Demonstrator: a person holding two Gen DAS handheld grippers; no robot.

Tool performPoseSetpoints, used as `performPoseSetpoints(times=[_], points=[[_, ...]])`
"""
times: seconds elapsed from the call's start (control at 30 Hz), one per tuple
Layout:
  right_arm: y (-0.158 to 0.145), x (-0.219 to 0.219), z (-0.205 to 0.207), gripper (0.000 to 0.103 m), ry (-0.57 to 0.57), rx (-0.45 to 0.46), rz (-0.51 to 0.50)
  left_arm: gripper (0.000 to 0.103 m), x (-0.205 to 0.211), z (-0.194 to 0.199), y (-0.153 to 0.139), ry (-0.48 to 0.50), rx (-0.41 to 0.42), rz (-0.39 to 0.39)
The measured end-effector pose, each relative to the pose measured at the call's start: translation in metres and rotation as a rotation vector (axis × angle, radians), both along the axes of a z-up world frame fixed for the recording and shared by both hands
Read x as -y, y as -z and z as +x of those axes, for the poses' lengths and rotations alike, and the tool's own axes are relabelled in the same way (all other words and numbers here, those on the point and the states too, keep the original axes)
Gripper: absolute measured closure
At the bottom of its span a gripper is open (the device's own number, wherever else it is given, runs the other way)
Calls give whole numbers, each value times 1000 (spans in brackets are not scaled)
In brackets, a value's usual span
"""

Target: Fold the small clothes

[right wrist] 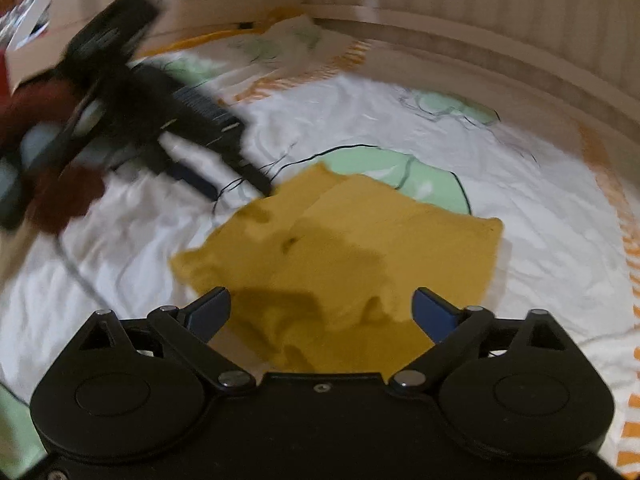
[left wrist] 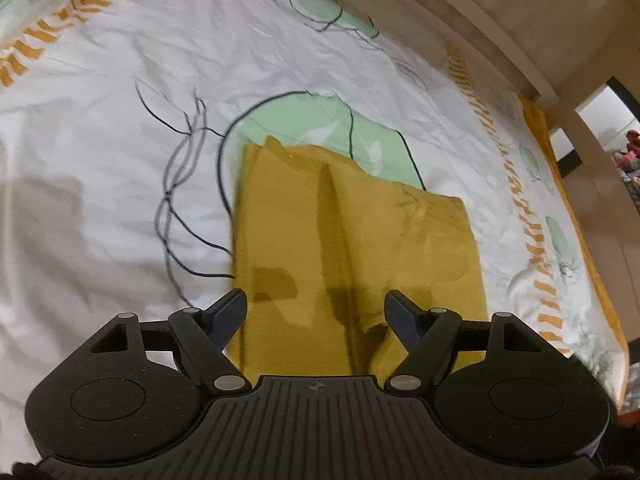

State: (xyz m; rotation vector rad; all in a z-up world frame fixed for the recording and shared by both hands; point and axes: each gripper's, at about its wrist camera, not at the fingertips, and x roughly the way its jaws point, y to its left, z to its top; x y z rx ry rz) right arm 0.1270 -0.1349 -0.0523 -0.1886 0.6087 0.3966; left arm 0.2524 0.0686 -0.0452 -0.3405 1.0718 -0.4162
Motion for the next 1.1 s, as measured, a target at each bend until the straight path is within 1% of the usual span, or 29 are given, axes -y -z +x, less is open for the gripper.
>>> performPoseSetpoints(times=[0.03,0.07,0.1,0.13,0.17,0.27,0.33,0.43,0.47,0.6,0.63,0.67,0.7,0.73,0.77,0.83,0.97,1.1], points=[[3,-4,-3,15,-12,6,-8,29,3,1,1,8,-7,2],[5,-8,-6,23,-28,8,-17,29,5,2,2,15,-11,6],[8,-13,-7,27,-42,12,-38,29,7,3,2,23,-13,12],[11,-15,-11,33,-55,19,-66,29,10,4,3,31,-15,19],[14,-20,-12,37,-69,28,-103,29,13,4,4,38,-18,25],[23,-33,-14,40,-100,56,-201,29,18,7,7,48,-34,24],[26,-39,-12,44,-110,73,-239,29,22,10,10,49,-42,22],[29,-43,-9,46,-116,86,-262,29,25,15,12,51,-51,25],[30,-45,-7,48,-120,93,-278,29,26,16,13,51,-57,23],[40,-58,-7,49,-163,134,-386,29,28,22,17,46,-82,2],[41,-60,-7,51,-162,146,-398,29,29,23,17,46,-85,1],[40,-60,-7,63,-159,149,-395,29,30,24,18,48,-87,2],[38,-58,-6,71,-153,142,-372,29,31,25,18,51,-88,3],[34,-53,-4,94,-141,125,-332,29,31,26,18,55,-91,4],[29,-48,-1,94,-120,110,-283,29,32,27,18,56,-93,2],[19,-34,0,94,-63,120,-186,29,33,30,19,61,-102,-14],[7,-17,0,94,-13,121,-90,29,38,40,25,71,-145,-66],[6,-11,-2,94,4,119,-58,29,46,49,33,70,-181,-109]])
